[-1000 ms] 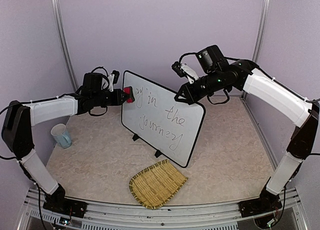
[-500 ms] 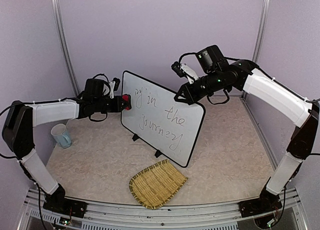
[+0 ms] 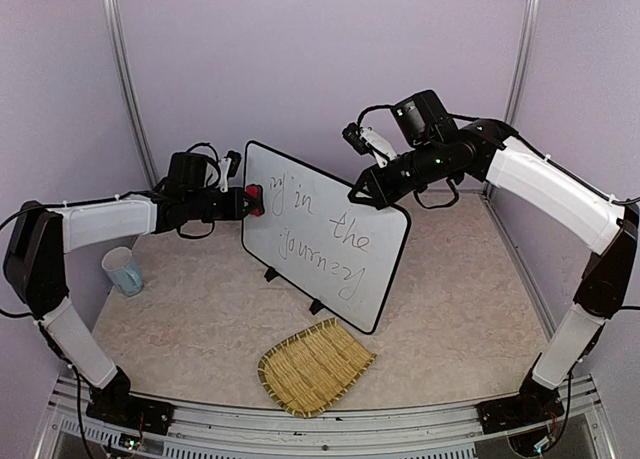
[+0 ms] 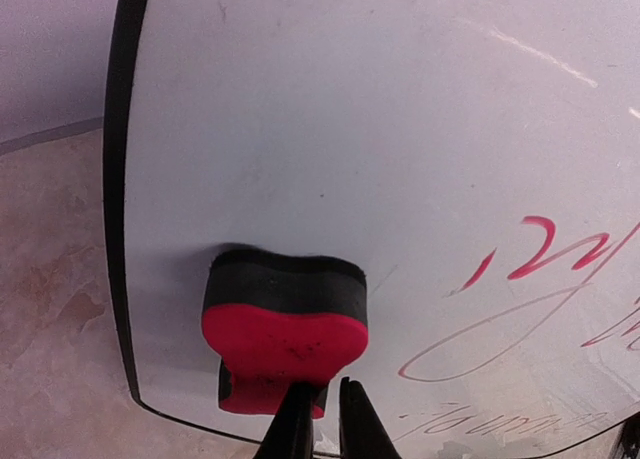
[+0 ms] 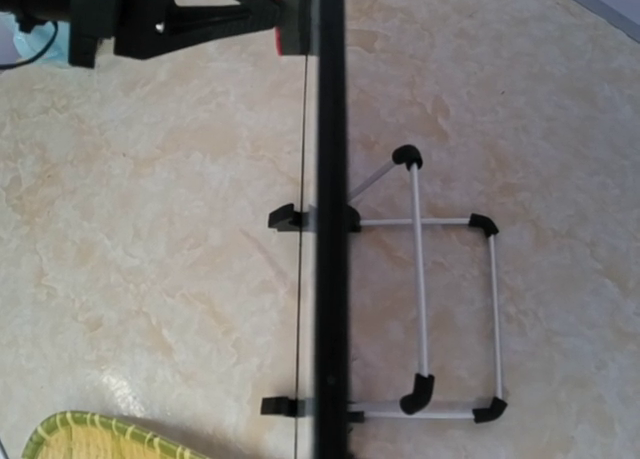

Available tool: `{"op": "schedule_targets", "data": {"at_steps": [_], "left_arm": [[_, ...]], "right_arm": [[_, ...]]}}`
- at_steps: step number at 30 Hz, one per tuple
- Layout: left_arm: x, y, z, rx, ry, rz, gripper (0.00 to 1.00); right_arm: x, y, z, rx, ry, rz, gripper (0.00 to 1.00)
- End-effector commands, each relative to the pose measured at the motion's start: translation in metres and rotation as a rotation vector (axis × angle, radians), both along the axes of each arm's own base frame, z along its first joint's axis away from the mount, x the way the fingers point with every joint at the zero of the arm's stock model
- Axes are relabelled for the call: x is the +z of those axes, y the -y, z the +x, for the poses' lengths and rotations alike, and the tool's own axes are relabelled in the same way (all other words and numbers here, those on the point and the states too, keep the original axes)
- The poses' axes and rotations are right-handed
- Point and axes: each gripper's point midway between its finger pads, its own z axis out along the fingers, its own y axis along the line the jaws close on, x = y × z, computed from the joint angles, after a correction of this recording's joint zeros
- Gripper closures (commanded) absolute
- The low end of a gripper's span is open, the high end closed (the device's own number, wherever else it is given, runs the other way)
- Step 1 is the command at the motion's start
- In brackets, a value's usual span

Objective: Erase the whiteboard
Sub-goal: Erase the center of the whiteboard.

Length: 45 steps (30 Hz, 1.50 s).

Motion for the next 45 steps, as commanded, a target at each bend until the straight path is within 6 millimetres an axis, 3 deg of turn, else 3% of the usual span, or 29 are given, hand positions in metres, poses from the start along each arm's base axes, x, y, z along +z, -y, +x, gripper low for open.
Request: {"op": "schedule_targets", "data": {"at_steps": [1, 13, 18, 22, 29, 36, 45], "left_arm": [[0.074, 0.016, -0.001, -0.069, 0.189, -0.098, 0.88], [0.108, 0.013, -0.014, -0.104, 0.259, -0.138, 0.89], [0.113, 0.004, -0.005, -0.070, 0.211, -0.155, 0.88], [0.097, -0.003, 0.009, -0.024, 0.117, -0.159, 0.88], [0.072, -0.009, 0.013, 0.033, 0.031, -0.180, 0.89], [0.048, -0.018, -0.006, 0.117, -0.057, -0.199, 0.90], [-0.021, -0.049, -0.033, 0.301, -0.222, -0.127, 0.91]], "right_arm": [[-0.030, -0.011, -0.035, 0.157, -0.047, -0.087, 1.00], [-0.030, -0.009, -0.035, 0.154, -0.044, -0.087, 1.00], [-0.028, -0.009, -0.034, 0.150, -0.040, -0.087, 1.00], [-0.030, -0.009, -0.034, 0.148, -0.043, -0.091, 1.00], [-0.031, -0.009, -0.034, 0.144, -0.041, -0.097, 1.00], [-0.032, -0.009, -0.033, 0.143, -0.039, -0.103, 1.00], [-0.034, -0.009, -0.033, 0.144, -0.040, -0.107, 1.00]]}}
